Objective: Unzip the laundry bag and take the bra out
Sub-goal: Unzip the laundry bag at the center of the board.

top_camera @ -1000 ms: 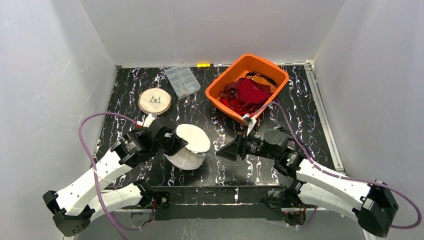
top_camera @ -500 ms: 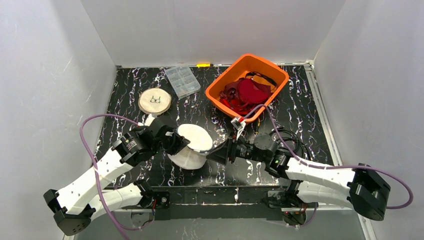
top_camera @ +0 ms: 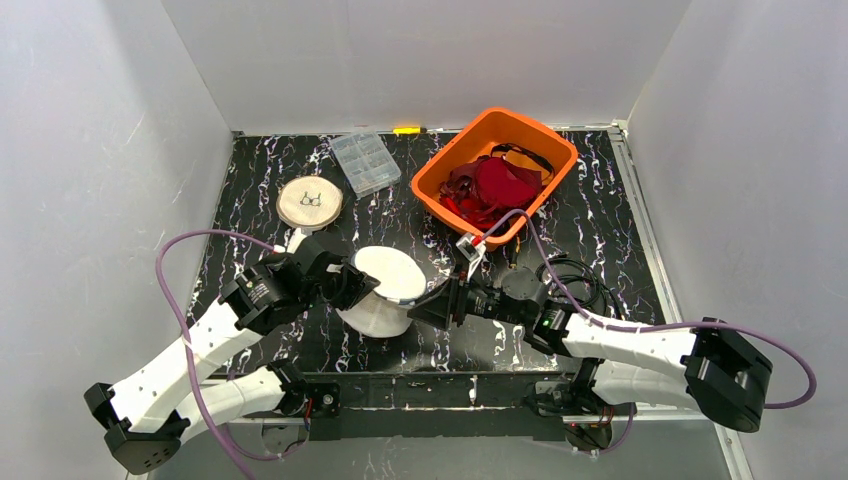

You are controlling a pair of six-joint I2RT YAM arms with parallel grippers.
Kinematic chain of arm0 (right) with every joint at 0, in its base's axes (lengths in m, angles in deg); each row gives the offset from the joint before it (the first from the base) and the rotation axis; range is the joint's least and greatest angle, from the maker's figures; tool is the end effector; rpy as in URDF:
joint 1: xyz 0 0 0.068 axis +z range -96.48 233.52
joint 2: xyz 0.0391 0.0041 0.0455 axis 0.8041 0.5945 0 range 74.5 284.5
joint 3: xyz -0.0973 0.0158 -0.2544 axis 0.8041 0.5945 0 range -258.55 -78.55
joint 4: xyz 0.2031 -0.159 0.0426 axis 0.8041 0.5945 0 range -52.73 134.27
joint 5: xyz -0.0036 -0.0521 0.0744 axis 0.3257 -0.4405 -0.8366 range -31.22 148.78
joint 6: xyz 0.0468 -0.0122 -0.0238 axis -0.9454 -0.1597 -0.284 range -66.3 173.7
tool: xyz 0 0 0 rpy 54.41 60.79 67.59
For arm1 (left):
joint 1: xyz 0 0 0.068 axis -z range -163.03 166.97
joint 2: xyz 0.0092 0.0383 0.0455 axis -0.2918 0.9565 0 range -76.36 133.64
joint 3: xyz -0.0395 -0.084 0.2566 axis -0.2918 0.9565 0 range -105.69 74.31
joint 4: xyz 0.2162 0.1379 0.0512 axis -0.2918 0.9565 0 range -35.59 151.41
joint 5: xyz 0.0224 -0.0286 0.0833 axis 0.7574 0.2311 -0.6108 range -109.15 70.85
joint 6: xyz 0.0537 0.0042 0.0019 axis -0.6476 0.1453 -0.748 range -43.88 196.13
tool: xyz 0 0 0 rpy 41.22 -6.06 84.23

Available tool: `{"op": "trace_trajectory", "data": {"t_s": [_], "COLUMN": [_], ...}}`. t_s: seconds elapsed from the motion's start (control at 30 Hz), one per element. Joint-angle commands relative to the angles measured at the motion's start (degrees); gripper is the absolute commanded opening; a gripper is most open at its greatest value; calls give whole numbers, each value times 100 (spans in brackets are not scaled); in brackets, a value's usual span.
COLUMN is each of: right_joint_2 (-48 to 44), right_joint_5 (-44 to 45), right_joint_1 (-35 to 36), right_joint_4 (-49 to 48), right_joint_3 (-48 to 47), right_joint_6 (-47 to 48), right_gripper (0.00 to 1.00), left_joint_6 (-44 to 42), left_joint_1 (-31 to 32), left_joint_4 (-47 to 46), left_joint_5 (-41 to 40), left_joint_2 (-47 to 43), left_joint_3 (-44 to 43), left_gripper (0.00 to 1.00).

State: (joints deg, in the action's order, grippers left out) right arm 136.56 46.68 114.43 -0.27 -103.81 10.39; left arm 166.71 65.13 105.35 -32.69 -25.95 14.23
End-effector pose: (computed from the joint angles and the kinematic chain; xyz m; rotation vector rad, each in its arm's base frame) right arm 0.1089 0.2108 0.2494 -0.4629 1.7368 1.5449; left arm 0.1162 -0.1171 0.3457 -1.0173 2.2542 -0.9434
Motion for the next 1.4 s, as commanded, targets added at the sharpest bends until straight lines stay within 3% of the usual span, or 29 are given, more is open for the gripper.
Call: {"op": "trace_trajectory", "data": {"t_s": [0.0,0.27,0.43,0.7,0.9,1.1,1.37], "right_joint_2": [75,200,189,127,55,-85,-748], "right_joint_5": [60,112,195,278,438,591,1733], "right_joint_1": [61,101,119,141,191,200,202], "right_joint_4": [-550,-1168,-1343,-1293,-1079,-749,952], "right_joint_3": [-16,193,291,319,304,296,336], "right_joint_6": [59,-254,-353,-358,-273,-195,-70], "right_gripper": [56,51,42,24,2,1,1], "left_joint_6": [32,38,43,49,40,22,-103], "left_joint_1": [-9,-12,-11,-13,-12,-13,-14], "left_joint_4": [-66,-119,-127,-154,-202,-242,-337], "left_joint_5": [33,66,49,44,36,53,70], "left_joint_2": [-102,-120,-167,-251,-303,-360,-427], "left_joint_3": [-262,-256,-214,-132,-82,2,141], "left_gripper": [0,0,0,0,0,0,0]}}
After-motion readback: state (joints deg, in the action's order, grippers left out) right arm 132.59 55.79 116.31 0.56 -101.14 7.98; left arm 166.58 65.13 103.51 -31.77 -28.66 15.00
